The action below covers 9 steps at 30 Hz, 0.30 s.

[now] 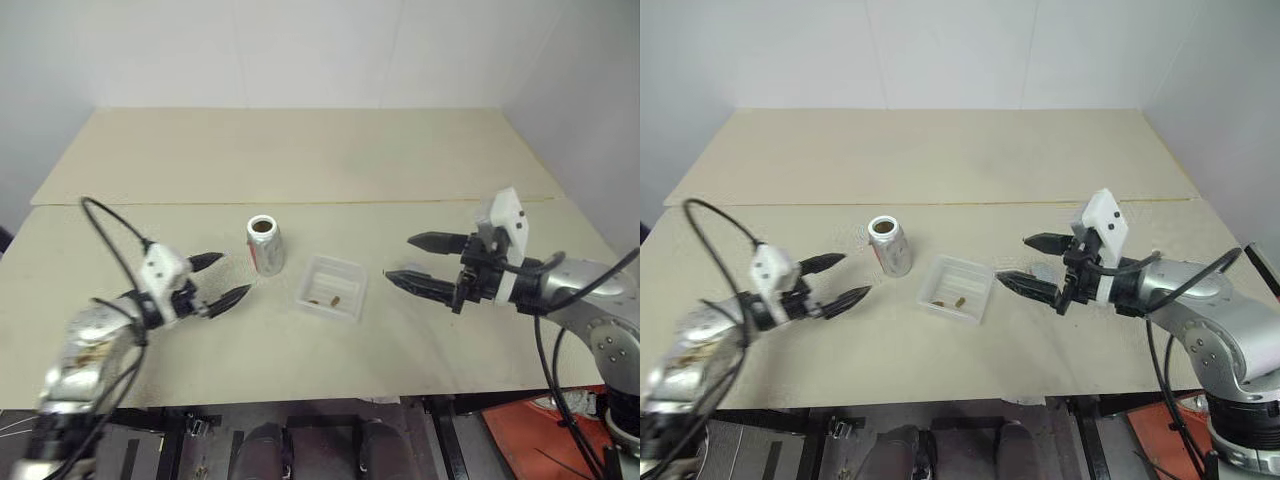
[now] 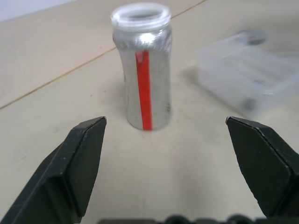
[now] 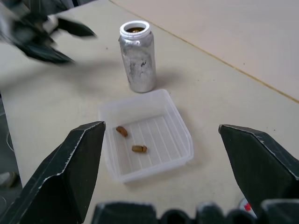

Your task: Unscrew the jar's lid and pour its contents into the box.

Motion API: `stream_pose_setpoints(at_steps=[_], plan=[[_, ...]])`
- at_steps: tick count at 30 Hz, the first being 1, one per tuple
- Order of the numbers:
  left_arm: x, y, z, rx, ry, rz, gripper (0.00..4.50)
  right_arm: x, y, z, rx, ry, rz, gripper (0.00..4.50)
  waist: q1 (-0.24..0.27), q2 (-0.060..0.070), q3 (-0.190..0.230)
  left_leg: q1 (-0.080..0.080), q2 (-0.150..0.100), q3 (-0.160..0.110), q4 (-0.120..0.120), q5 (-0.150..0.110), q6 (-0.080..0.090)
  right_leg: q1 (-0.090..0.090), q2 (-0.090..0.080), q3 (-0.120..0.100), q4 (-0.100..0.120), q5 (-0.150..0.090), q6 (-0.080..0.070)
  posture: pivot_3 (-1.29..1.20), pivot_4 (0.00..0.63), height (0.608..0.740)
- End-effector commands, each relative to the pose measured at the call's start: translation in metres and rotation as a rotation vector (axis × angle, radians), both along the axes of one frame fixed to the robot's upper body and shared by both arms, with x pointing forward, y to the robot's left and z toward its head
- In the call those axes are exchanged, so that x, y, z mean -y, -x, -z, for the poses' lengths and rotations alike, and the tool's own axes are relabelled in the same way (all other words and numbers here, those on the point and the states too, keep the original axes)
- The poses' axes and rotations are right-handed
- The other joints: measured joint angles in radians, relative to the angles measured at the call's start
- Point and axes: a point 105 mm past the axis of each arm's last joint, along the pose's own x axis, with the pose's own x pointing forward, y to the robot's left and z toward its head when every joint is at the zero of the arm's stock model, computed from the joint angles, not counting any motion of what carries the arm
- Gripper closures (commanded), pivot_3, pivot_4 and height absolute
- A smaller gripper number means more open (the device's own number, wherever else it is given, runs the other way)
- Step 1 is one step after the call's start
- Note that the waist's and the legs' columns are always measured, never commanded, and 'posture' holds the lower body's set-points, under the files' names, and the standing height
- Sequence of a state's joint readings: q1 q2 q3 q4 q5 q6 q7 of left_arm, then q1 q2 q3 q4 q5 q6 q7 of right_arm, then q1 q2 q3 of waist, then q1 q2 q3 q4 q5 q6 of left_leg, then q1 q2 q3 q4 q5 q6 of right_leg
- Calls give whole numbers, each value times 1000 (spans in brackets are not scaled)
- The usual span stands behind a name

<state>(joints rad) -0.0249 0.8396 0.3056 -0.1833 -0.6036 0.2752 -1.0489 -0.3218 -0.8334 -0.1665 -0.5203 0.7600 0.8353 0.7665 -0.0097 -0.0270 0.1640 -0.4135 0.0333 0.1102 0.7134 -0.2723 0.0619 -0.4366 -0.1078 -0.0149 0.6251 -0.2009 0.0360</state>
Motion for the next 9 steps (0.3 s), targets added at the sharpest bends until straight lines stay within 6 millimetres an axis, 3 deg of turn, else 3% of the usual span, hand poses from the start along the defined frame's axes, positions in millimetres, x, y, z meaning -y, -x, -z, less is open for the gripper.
stream_pose_setpoints(at_steps=[1, 5, 9], plan=[[-1, 27, -39, 32, 23, 148, 42, 1, 5, -10, 146, 115, -29, 0, 4, 0, 0, 0, 0, 0, 0, 0, 0, 0, 0, 0, 0, 0, 0, 0, 150, 740], [-6, 22, -50, 79, 82, 55, 42, 0, 6, -14, 194, 139, -30, 0, 7, 2, -1, 5, -1, 0, -1, 0, 0, 4, 0, 0, 0, -1, 0, 0, 150, 740], [-6, 37, -51, 42, 109, 56, 42, -4, 18, -13, 210, 125, -19, 0, 6, 1, 0, 7, 0, 0, -2, 0, -1, 5, 0, 0, 0, -1, 0, 0, 150, 740]])
